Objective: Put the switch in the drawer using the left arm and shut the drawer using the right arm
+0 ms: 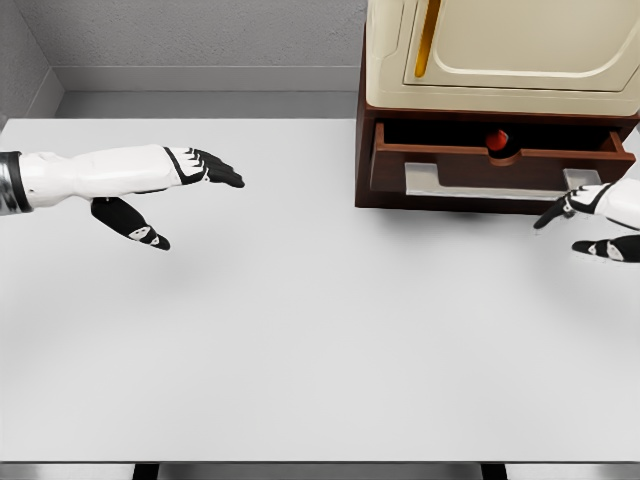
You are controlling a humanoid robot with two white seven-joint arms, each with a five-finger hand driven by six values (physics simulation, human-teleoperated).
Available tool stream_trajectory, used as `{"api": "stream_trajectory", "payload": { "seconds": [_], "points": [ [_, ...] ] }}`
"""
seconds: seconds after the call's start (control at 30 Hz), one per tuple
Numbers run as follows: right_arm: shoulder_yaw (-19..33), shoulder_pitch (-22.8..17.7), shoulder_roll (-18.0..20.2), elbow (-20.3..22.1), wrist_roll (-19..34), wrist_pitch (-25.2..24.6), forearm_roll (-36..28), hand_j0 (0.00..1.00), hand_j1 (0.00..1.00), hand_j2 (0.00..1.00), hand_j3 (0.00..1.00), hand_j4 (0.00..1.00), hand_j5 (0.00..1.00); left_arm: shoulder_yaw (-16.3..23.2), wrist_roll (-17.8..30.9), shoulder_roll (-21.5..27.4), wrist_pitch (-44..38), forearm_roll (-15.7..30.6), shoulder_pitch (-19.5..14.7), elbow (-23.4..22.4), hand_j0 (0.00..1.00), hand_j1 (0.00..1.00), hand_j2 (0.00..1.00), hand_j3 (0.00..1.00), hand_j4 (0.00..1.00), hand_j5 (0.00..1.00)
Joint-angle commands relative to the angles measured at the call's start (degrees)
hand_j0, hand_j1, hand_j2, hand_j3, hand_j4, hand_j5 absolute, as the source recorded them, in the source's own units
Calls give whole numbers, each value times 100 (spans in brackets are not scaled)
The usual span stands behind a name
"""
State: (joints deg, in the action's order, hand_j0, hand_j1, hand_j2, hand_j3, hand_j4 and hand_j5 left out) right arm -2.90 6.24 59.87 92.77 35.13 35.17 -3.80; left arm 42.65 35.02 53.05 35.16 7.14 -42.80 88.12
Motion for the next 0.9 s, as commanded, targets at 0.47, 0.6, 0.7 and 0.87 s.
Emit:
{"api": "stream_trajectory", "payload": {
  "seconds": [0.47, 0.6, 0.7, 0.87],
  "points": [
    [-738, 642, -168, -629, -13, -17, -7, 68, 68, 68, 68, 68, 68, -11, -2, 3, -16, 41, 0, -6, 100, 100, 100, 100, 100, 100],
    [-791, 747, -195, -681, -13, -17, -7, 68, 68, 68, 68, 68, 68, -11, -2, 3, -16, 41, 0, -5, 100, 100, 100, 100, 100, 100],
    [-975, 923, -239, -804, -13, -17, 2, 68, 68, 68, 68, 68, 68, -11, -2, 12, -16, 33, 0, -6, 100, 100, 100, 100, 100, 100],
    [-1177, 1152, -247, -1042, -13, -17, 2, 69, 69, 69, 69, 69, 69, -11, -2, 12, -16, 41, 0, -6, 100, 100, 100, 100, 100, 100]
  ]
}}
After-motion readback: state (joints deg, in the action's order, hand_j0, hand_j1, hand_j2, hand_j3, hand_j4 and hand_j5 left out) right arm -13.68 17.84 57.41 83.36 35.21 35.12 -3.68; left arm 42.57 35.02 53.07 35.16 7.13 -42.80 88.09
